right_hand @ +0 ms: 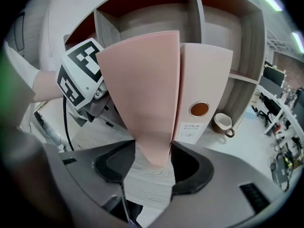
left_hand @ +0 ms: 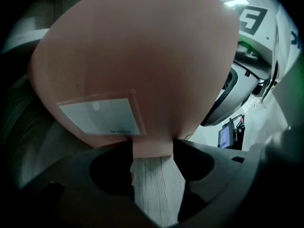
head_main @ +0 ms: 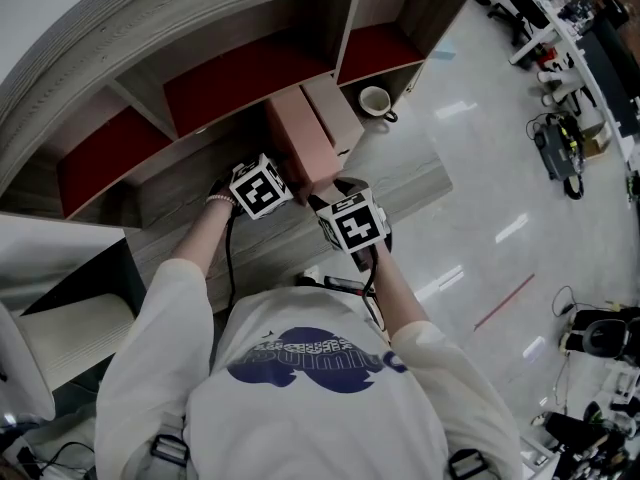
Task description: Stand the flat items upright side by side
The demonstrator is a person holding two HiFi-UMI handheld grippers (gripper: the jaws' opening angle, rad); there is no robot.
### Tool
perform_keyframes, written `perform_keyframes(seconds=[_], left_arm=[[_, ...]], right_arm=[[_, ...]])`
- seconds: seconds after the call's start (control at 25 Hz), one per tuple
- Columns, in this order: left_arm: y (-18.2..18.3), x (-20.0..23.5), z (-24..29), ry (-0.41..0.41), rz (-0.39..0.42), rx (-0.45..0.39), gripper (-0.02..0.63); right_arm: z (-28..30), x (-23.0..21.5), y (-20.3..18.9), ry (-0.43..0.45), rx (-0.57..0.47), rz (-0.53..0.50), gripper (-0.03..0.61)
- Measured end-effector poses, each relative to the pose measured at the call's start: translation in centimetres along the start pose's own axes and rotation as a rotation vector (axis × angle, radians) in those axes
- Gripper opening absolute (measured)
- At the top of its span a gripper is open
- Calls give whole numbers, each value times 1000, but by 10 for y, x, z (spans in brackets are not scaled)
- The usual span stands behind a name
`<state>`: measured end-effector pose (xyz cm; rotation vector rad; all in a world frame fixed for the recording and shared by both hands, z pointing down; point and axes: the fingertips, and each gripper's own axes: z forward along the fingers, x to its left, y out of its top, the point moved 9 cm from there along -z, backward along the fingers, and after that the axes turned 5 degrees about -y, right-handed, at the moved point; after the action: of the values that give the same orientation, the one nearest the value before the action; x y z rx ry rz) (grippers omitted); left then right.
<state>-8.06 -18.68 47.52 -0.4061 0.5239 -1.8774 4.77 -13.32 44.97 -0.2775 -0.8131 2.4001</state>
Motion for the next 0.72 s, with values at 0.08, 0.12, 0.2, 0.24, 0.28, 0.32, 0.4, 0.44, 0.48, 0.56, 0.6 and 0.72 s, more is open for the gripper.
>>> perform_keyframes(seconds=[0.08, 0.12, 0.2, 0.24, 0.28, 0.32, 0.4, 0.44, 0.48, 0.56, 0.6, 0.72], left_arm=[[2, 3, 0, 5, -1, 0, 259], [3, 5, 1, 4, -2, 0, 259], [3, 8, 2, -3, -4, 0, 259], [3, 10, 3, -6, -5, -1, 259], [3, 11, 3, -6, -7, -1, 259], [3, 11, 2, -2, -11, -1, 259], [3, 13, 1, 2, -16, -2, 259], [3, 14, 1, -1, -17, -3, 259], [4, 15, 2, -6, -18, -5, 259], [5, 18, 2, -7, -25, -7, 259], [5, 20, 2, -6, -29, -7, 259], [5, 25, 2, -5, -35, -7, 259]], right_arm=[[1, -3, 3, 1, 10, -6, 232], [2, -4, 5, 2, 16, -8, 230], [4, -6, 8, 5, 27, -8, 230], [4, -6, 10, 6, 32, -9, 230], [5, -7, 11, 8, 36, -10, 230], [6, -7, 13, 10, 40, -12, 230], [7, -8, 15, 15, 48, -15, 230], [8, -8, 17, 16, 52, -15, 230], [9, -9, 18, 17, 55, -15, 232], [12, -11, 21, 19, 60, -12, 232], [14, -12, 23, 19, 62, -9, 232], [16, -12, 26, 18, 62, 0, 232]])
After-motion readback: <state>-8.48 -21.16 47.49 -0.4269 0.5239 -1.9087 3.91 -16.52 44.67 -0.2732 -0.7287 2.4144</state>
